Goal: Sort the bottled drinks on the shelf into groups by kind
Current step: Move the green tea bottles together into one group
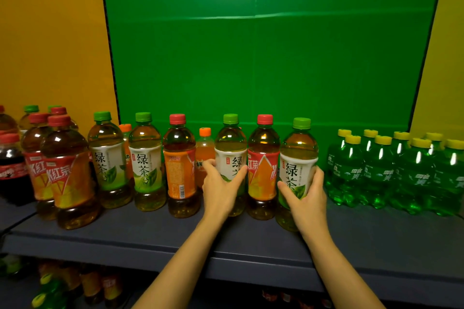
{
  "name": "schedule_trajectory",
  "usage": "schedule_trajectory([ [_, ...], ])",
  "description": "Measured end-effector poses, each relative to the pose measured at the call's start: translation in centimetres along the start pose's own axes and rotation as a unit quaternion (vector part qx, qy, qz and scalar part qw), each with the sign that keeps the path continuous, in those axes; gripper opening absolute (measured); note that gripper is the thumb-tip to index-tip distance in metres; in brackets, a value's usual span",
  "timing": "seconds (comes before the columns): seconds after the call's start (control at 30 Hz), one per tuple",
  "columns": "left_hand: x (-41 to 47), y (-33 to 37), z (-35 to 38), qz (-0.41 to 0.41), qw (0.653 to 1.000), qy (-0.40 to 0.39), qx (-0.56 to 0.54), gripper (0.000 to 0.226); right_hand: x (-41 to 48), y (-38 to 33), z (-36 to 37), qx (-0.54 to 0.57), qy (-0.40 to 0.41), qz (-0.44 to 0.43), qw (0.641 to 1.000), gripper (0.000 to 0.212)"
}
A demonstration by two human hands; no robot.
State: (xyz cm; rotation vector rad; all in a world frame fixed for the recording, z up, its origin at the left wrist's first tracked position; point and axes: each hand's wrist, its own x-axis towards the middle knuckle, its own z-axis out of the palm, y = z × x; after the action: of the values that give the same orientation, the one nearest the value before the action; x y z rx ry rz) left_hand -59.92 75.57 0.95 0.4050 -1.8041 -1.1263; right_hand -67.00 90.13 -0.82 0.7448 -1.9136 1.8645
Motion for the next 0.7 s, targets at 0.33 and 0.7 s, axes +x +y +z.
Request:
schedule_trajectory([
  [0.33, -3.4, 1.4, -1.4, 0.031, 0.996, 0.037, -0.081, 0.047, -0.4, -1.1, -1.3, 0.098, 0.015, 0.001, 0.995, 0.061],
  [0.7, -8.2, 2.9, -11.2, 0.031, 0.988, 0.124, -0.085, 0.034, -2.8, -4.2, -0.5, 0.24, -0.092, 0.003, 0.967, 0.052],
])
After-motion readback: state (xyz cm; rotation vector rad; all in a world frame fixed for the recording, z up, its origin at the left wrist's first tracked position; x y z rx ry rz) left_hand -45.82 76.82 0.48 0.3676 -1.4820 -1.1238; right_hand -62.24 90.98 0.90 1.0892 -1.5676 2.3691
